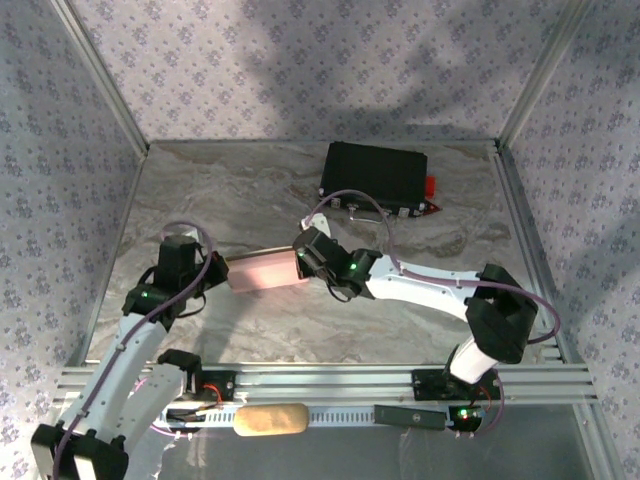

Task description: Fold the paper box

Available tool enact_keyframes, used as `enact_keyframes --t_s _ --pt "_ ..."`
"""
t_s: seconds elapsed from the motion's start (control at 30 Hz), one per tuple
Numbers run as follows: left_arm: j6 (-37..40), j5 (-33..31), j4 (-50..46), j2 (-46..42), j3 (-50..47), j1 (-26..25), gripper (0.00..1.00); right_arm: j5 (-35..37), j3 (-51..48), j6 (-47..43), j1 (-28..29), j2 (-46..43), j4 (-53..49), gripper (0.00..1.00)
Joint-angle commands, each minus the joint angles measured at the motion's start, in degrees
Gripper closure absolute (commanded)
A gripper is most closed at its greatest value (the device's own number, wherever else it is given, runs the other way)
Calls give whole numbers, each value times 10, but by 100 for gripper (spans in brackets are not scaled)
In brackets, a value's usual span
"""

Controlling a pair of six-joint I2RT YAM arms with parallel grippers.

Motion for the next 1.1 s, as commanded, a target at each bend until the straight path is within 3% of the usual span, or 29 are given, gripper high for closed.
enact_keyframes --t_s 0.0,0.07,0.4,0.6,0.87,0.93,1.07 --pt "9 -36 -93 10 -2 20 100 -7 -15 15 -5 35 -124 100" --pt "9 -32 -93 13 2 24 100 -6 -13 16 -5 37 -125 100" --pt "24 5 -70 16 19 24 72 -4 -14 10 -3 35 -122 100" --pt "-25 25 -104 -40 48 21 63 -3 -13 7 -1 35 -119 100" --pt "-141 66 -92 -58 45 21 64 0 -10 6 2 38 -122 100" --pt "-223 45 -99 -43 47 21 68 1 -8 7 3 38 -121 100" --pt "-343 46 -114 -9 70 17 63 2 -3 8 7 41 -125 100"
